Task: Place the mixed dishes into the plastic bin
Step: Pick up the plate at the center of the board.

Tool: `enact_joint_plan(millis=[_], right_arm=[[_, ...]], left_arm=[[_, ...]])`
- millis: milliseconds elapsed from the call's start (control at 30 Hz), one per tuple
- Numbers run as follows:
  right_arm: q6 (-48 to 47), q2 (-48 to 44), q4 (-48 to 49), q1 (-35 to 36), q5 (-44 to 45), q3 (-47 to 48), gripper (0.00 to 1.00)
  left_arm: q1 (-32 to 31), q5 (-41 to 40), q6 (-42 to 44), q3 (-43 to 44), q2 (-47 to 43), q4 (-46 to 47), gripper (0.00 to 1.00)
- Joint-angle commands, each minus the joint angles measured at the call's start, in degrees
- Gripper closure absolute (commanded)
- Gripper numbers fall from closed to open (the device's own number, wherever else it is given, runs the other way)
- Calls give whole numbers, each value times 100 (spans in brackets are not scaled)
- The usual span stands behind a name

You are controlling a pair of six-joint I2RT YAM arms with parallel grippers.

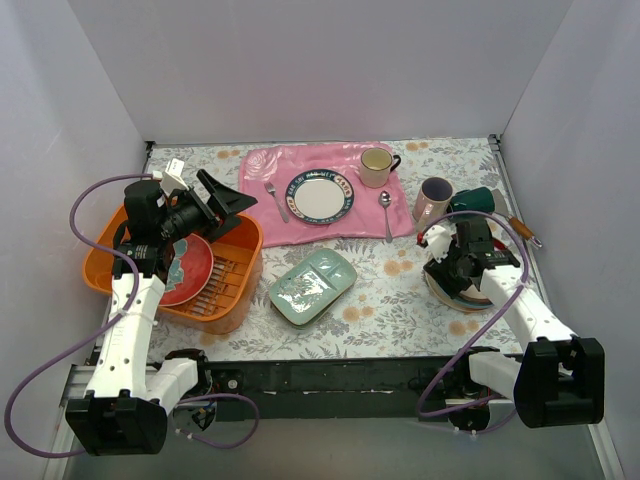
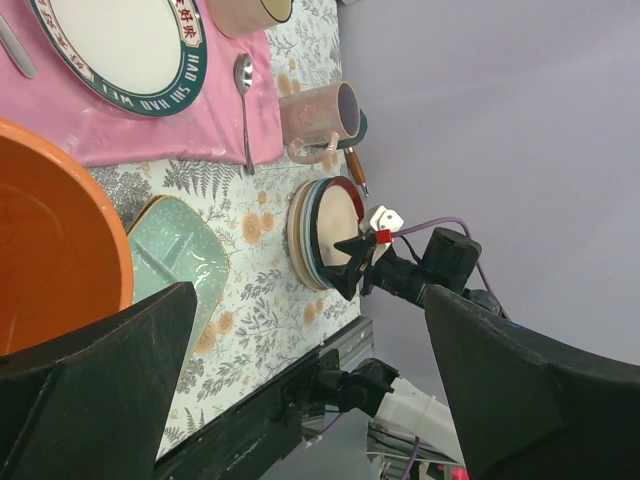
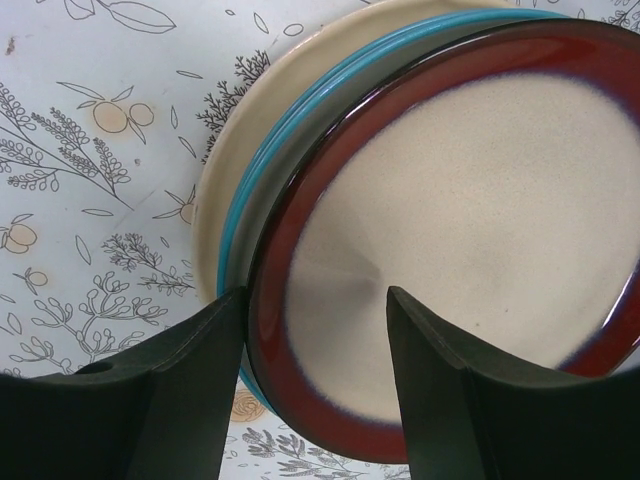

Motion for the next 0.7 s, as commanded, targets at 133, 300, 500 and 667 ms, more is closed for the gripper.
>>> enact_joint_plan(millis=[133, 300, 500, 667], right_arm=[[-366, -195, 456, 22, 413, -275, 37], [-594, -327, 676, 92, 588, -582, 41], [-709, -450, 764, 198, 685, -767, 52], [-709, -582, 781, 329, 755, -961, 62]], left_arm=[[-20, -63, -1, -36, -180, 89, 2], [-20, -72, -19, -1, -171, 71, 2], [-20, -89, -45, -10, -171, 80, 2], [-20, -89, -124, -19, -198, 133, 2]])
